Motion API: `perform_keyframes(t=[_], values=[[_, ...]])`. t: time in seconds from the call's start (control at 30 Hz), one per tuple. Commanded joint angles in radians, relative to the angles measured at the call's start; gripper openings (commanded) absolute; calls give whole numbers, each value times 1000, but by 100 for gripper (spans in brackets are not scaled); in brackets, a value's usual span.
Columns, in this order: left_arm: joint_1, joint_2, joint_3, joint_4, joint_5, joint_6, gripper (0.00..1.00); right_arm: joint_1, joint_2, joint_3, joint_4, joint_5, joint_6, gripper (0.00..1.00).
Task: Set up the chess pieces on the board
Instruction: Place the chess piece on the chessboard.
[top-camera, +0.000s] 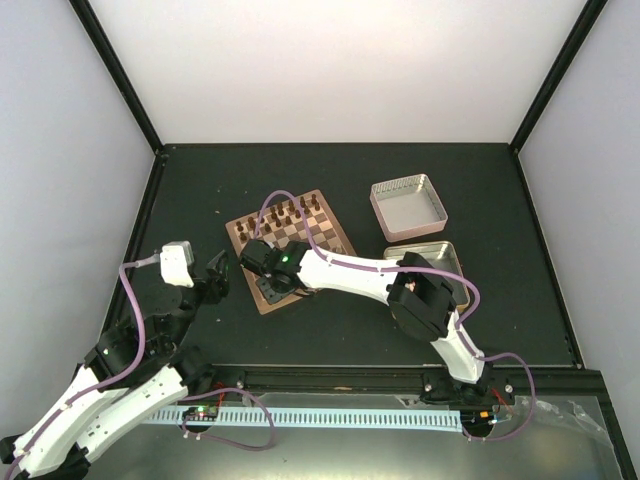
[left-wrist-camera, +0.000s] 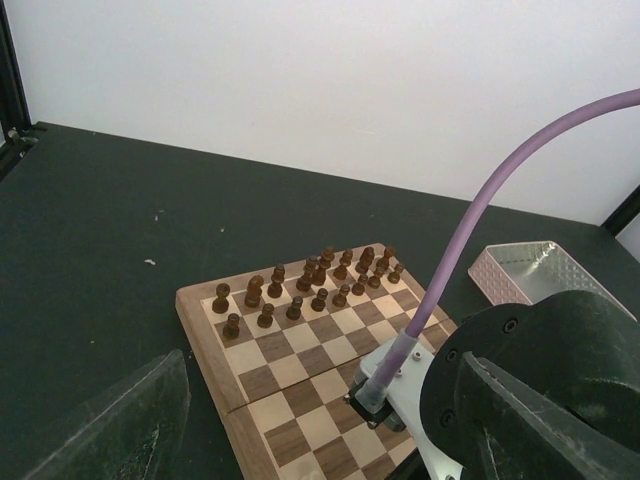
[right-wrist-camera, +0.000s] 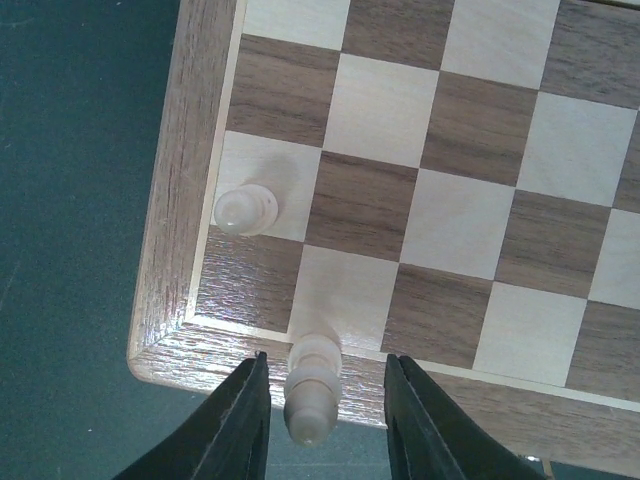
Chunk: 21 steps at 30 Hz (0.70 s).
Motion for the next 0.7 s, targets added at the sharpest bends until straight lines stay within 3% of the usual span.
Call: perform_keyframes(t=[0.0,0.47,0.67], values=[[5,2,-2,-13,-25,12,75,-5,-13,12,-1,-13,5,36],[4,-12,-2,-20,-39,3,75,-22,-77,-55,82,-75,11,53],[4,-11,-4,-21,-44,-1,76,-30,-62,-52,72,-83,-3,49]])
